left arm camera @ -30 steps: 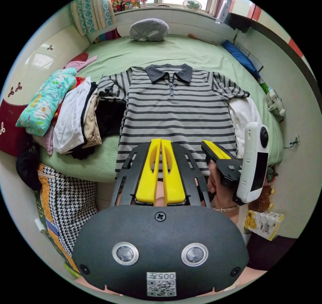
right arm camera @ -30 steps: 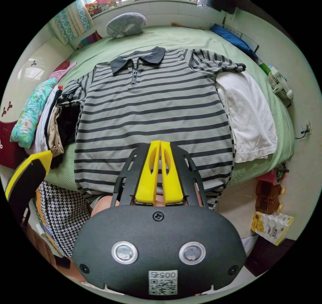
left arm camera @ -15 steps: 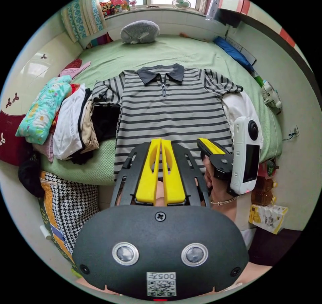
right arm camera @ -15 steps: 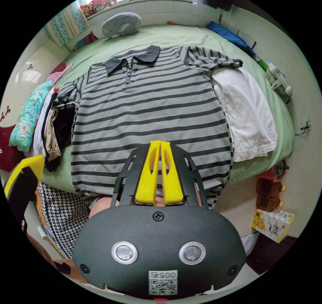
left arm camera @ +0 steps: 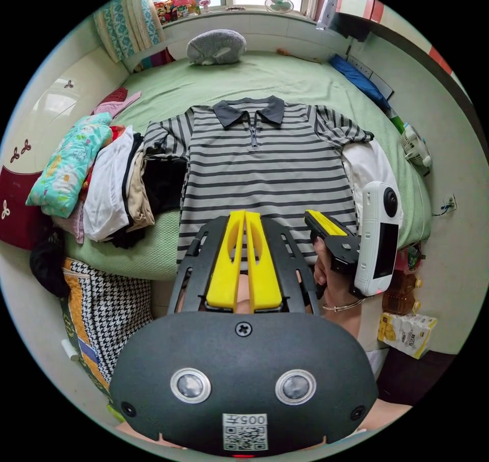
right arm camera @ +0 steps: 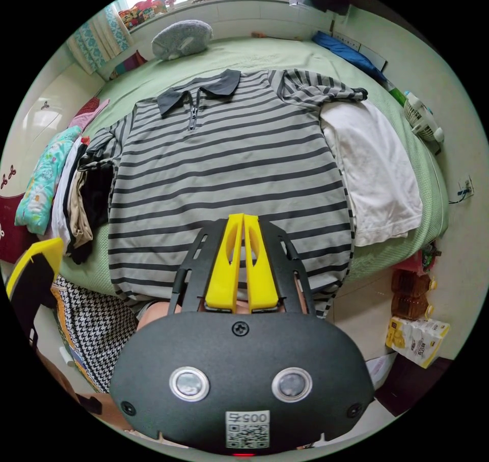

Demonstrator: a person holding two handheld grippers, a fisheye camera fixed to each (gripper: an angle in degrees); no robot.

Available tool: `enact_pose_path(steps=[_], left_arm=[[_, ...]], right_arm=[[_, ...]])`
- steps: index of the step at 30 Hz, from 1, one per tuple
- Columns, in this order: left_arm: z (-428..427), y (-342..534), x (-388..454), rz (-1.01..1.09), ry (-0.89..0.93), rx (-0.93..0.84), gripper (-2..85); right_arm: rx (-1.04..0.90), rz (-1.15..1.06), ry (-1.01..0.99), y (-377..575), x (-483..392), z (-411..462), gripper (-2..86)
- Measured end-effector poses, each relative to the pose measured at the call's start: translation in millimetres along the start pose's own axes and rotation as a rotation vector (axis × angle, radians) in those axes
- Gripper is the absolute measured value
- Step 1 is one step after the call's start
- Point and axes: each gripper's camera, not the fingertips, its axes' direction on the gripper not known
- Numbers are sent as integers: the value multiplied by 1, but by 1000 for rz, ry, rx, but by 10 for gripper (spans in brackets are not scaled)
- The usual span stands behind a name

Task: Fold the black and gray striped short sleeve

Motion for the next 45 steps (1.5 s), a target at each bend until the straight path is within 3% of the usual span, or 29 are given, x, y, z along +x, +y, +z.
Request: enact_pose_path(steps=[24, 35, 45], left_arm=[[56, -15, -20, 27, -17, -14, -2], [111, -20, -57, 16, 87, -61, -1], [143, -12, -96, -47, 60, -51, -2]], right_arm=[[2, -16, 6, -6, -1, 3, -9], [17, -51, 10, -5, -12, -8, -9], [24, -93, 7, 2, -33, -12, -9]])
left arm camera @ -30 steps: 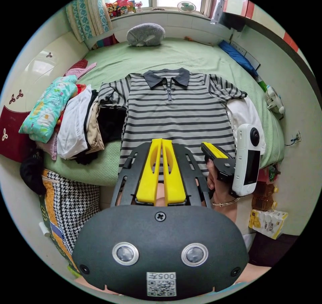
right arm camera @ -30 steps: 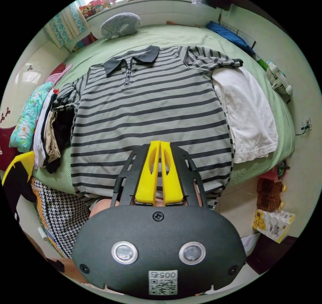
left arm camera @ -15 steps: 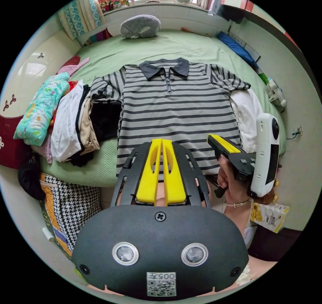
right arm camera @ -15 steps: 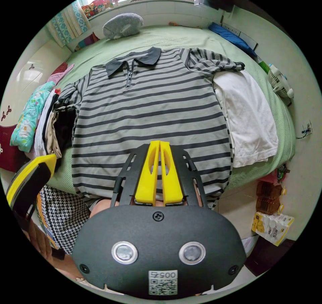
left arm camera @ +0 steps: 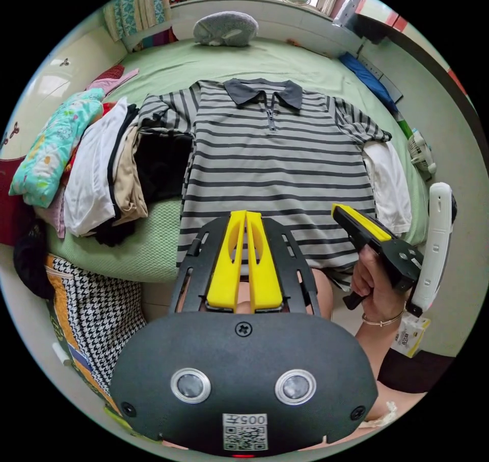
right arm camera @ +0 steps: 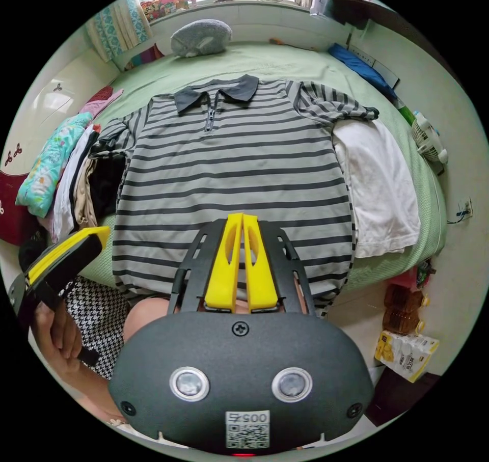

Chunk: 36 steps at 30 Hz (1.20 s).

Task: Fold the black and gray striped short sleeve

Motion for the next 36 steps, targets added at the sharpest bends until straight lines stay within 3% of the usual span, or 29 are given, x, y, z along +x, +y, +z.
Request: enact_pose_path(steps=[16, 26, 32, 36], left_arm=[[32, -9, -87, -75, -24, 93, -2], [7, -68, -122, -90, -184, 368, 23], [65, -107, -120, 84, -386, 309, 126], [93, -127, -123, 105, -315, 257, 131]], right_arm=[[84, -198, -49, -20, -75, -4, -12], [204, -233, -65, -78, -115, -26, -15], [144, -270, -223, -89, -124, 5, -11], [97, -291, -154, -88, -130, 28, 4]])
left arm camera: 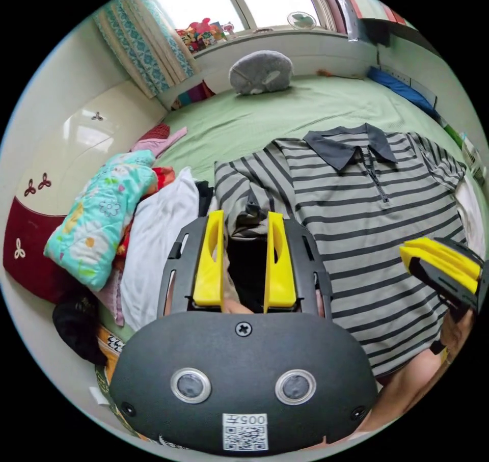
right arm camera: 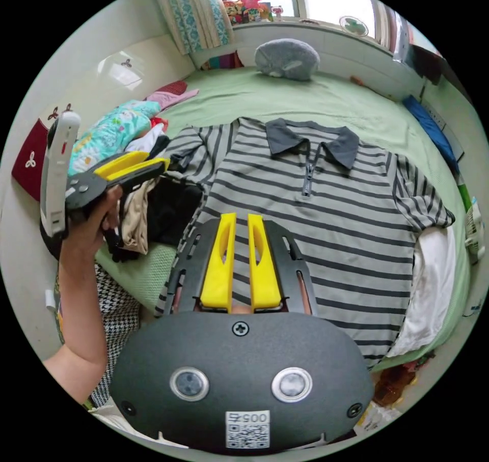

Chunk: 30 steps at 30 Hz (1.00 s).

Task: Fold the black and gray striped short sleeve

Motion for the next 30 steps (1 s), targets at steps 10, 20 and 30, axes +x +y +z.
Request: enact_pose_path(steps=[10, 20, 30], left_arm=[[67, -30, -22, -29, 74, -108, 154], [106, -18, -69, -217, 127, -103, 26], [108, -6, -99, -332, 263, 39, 5]], right_arm=[[-78, 11, 40, -4, 8, 33, -3], [-116, 7, 82, -6, 4, 54, -9], [-108, 43, 42, -6, 21, 57, -16]])
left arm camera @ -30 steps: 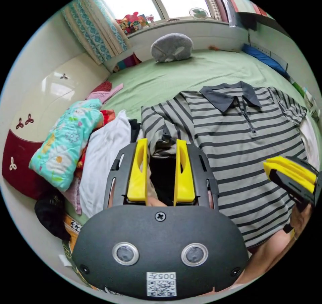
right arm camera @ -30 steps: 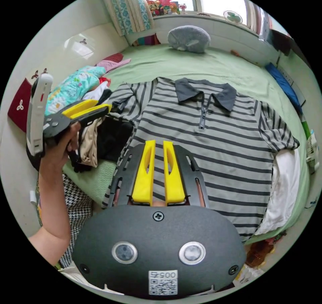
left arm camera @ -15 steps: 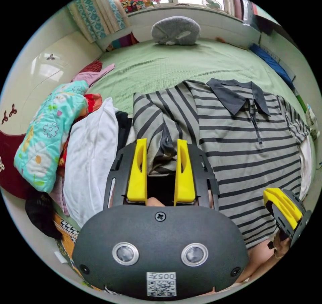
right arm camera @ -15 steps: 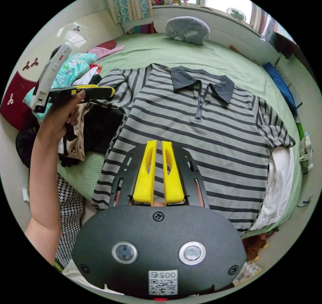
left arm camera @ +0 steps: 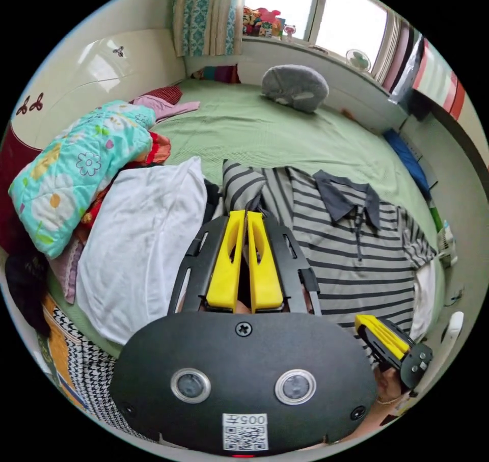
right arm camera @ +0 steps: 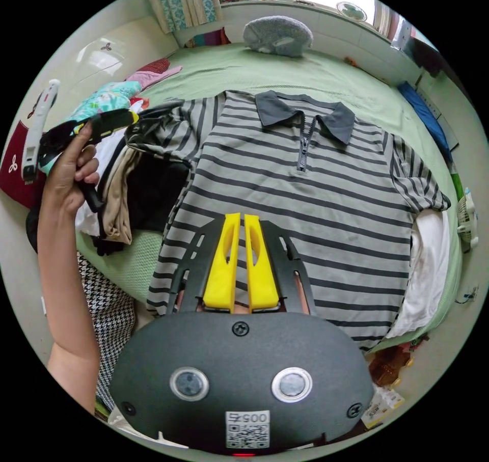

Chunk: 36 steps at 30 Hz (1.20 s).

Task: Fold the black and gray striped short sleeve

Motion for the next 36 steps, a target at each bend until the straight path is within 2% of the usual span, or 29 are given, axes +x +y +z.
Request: enact_pose_path(steps=[5, 9, 11, 16, 21, 26, 28, 32, 36], left_arm=[[4, 0, 26, 62, 164, 36, 6], [18, 11, 48, 90, 224, 38, 9], [42, 22, 57, 101, 301, -31, 15], [106, 41, 50, 6, 301, -214, 62], [126, 49, 44, 68, 349, -242, 130], [130, 45, 20, 62, 425, -179, 132], [135, 42, 15, 73, 396, -173, 132], [162, 38, 5, 62, 391, -225, 134], [179, 34, -4, 36, 356, -236, 135]], right_arm=[[26, 6, -9, 1, 9, -2, -15], [38, 44, -13, 1, 23, -2, -15], [34, 84, 3, 0, 35, 0, -14], [31, 163, -4, 0, 54, 8, -10], [55, 206, -19, -2, 62, 14, -4], [180, 132, -30, -24, 68, 11, 32], [233, 57, -55, -41, 68, 14, 45], [147, -84, -26, -98, 72, 53, 61], [22, -103, -77, -130, 79, 102, 64]])
